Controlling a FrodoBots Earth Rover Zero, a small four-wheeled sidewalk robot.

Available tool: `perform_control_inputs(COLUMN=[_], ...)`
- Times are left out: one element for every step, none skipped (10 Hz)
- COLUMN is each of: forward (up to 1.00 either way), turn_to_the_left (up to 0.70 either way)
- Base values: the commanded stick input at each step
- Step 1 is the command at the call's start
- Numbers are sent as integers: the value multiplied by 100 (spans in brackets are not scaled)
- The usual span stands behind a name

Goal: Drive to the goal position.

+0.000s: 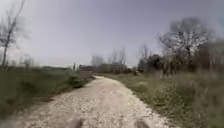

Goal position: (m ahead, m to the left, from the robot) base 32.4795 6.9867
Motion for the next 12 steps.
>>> perform_control_inputs(forward=[100, 100, 100, 100, 100, 100, 100, 100, 100, 100, 100, 100], turn_to_the_left=[4, -6, 0, 0, 0, 0, 0, 0, 0, 0, 0, 0])
